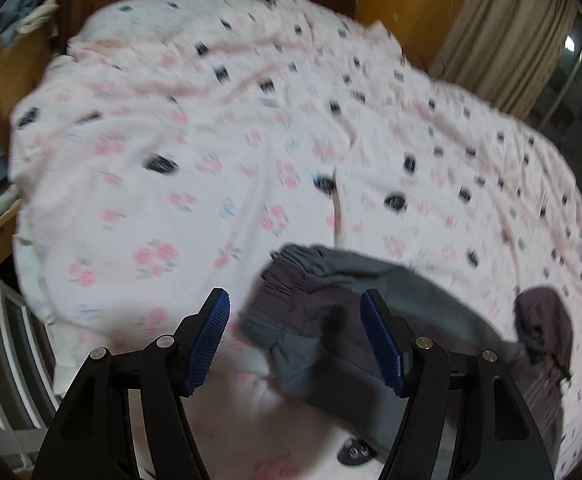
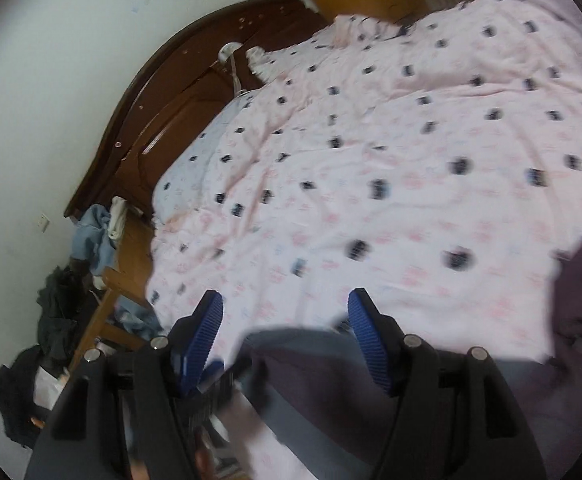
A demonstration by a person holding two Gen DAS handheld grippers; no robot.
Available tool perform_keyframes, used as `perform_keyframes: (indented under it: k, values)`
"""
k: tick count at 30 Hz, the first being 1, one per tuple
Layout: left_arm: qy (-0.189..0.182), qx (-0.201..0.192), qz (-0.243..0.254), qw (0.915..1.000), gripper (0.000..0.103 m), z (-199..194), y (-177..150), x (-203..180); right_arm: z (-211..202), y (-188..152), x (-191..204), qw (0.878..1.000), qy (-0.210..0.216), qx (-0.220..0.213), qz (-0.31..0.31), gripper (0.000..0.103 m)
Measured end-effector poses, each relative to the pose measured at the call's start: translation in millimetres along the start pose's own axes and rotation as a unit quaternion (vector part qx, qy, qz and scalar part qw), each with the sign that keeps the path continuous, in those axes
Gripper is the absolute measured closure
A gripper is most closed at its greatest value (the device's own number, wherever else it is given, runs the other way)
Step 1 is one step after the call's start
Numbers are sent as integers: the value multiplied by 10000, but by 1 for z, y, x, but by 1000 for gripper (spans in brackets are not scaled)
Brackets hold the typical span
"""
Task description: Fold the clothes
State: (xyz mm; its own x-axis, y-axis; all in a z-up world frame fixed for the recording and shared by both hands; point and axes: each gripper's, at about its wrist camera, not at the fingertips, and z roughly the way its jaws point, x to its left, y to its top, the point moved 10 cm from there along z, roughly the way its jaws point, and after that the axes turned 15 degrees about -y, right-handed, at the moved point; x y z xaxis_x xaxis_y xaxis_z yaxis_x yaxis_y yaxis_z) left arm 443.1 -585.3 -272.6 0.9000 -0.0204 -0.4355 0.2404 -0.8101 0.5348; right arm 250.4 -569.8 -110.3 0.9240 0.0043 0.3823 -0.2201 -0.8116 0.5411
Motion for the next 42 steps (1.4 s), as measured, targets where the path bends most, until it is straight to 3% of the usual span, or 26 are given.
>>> perform_keyframes:
  k: [6, 10, 14, 17, 23, 28, 33, 37, 39, 42]
  values:
    - [262, -61, 213, 9994, 40, 41, 10, 16, -72, -74, -84, 9982, -588, -89, 47, 35]
    - [327, -290, 408, 9982, 40, 26, 13, 5, -137, -140, -157, 9915, -1265, -224, 228, 35]
    - [-214, -843, 377, 9955, 40, -21, 12, -25, -202, -198, -227, 9800, -1850, -339, 646, 35]
    - [-702, -1021, 546, 9908, 40, -57, -5, -61, -251, -249, -277, 9675, -2260, -414, 1054, 35]
    - [-1376, -742, 1118, 9814, 40, -100, -68, -117, -309, -322, -329, 9502, -2592, -477, 1662, 35]
    - [-1502, -175, 1906, 9700, 40, -125, -137, -144, -312, -353, -310, 9531, -2662, -456, 1369, 35]
    - [-1223, 408, 2933, 9473, 40, -147, -202, -151, -281, -378, -262, 9554, -2846, -395, 684, 34]
    - [-1029, 728, 3415, 9314, 40, -154, -248, -147, -254, -402, -220, 9447, -3231, -533, -177, 27]
    - [-938, 894, 3457, 9293, 40, -153, -269, -143, -245, -410, -205, 9343, -3466, -621, -562, 21]
    - [-1029, 994, 3297, 9332, 40, -156, -293, -141, -223, -430, -184, 9238, -3614, -660, -1079, 19]
